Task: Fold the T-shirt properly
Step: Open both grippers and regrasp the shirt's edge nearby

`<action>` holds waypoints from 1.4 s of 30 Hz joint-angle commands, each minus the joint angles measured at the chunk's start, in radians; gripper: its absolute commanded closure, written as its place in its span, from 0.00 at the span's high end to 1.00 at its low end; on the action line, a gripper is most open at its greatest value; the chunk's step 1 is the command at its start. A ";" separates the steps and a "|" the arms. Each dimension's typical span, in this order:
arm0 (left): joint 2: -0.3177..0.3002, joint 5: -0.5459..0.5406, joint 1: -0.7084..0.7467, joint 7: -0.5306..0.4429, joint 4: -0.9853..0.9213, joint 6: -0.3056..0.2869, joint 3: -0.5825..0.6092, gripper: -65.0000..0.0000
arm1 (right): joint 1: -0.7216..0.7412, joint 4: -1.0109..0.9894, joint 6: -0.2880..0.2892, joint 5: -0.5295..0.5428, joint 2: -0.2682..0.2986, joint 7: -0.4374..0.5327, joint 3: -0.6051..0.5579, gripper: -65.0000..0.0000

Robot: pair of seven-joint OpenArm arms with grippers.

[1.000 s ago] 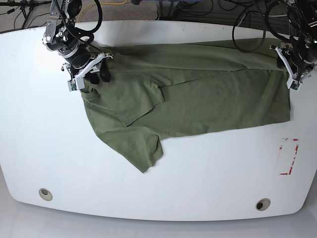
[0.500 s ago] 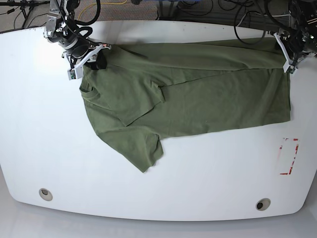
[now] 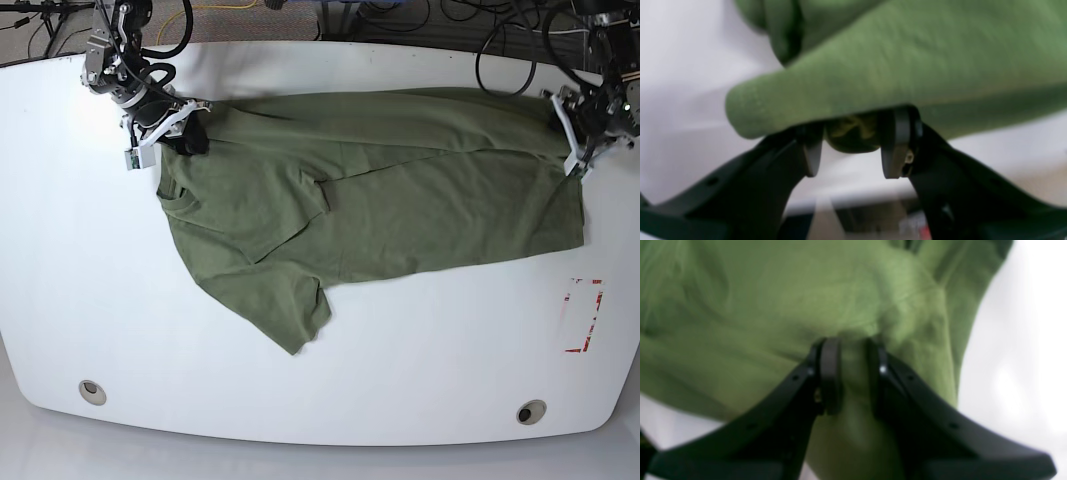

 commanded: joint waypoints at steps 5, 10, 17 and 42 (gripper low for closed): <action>0.009 -0.012 -0.147 -0.017 -0.093 -0.003 0.122 0.38 | 0.062 -0.128 -0.020 -0.040 0.062 0.005 0.006 0.21; 0.009 -0.011 -0.221 -0.016 -0.145 -0.003 0.171 0.38 | 0.092 -0.172 -0.020 -0.040 0.099 0.012 0.006 0.21; -0.017 0.006 -0.230 -0.010 -0.144 -0.003 0.179 0.38 | 0.094 -0.170 -0.021 -0.040 0.110 0.012 0.006 0.21; -0.060 -0.060 -0.032 0.179 0.199 -0.003 -0.029 0.38 | 0.062 -0.080 -0.021 -0.033 0.065 0.009 0.006 0.21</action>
